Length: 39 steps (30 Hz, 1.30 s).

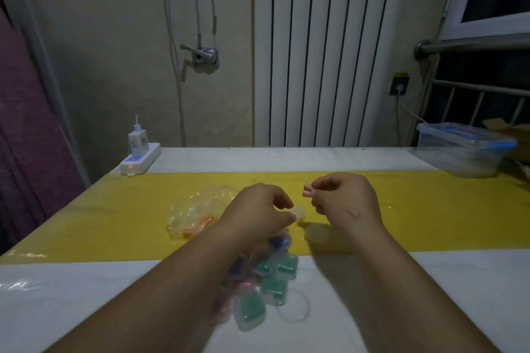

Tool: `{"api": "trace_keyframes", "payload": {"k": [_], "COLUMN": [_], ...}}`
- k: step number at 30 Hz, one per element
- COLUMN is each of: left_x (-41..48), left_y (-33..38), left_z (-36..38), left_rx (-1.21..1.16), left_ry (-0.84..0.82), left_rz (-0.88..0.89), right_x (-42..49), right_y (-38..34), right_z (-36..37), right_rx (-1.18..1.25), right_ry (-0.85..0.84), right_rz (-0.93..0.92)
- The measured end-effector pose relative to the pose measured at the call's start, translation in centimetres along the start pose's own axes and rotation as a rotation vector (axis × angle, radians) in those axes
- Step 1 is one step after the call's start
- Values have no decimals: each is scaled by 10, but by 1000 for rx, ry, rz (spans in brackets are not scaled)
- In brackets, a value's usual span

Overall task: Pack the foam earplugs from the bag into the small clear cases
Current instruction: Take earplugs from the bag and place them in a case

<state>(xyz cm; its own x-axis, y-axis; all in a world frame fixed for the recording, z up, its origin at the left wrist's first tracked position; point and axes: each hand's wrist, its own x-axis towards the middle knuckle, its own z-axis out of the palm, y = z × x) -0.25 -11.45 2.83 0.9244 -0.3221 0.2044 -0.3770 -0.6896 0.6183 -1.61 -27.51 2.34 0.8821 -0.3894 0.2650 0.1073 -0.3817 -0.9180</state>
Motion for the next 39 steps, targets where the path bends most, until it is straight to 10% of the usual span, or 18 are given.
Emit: {"api": "trace_keyframes", "payload": {"k": [12,20,39], "left_x": [18,9,-50], "left_y": [34,14,-54], "left_z": [43,3,-29], "left_rx": [553,114,-726], "left_ry": [-165,-18,265], "left_rz": [136,102,-6], "right_x": [5,1,-57], "right_y": [2,0,-29], "right_z": [-7,-5,41], "right_rx": [-22,89,265], "right_ry": [92,147,-378], "right_rz": [20,25,27]}}
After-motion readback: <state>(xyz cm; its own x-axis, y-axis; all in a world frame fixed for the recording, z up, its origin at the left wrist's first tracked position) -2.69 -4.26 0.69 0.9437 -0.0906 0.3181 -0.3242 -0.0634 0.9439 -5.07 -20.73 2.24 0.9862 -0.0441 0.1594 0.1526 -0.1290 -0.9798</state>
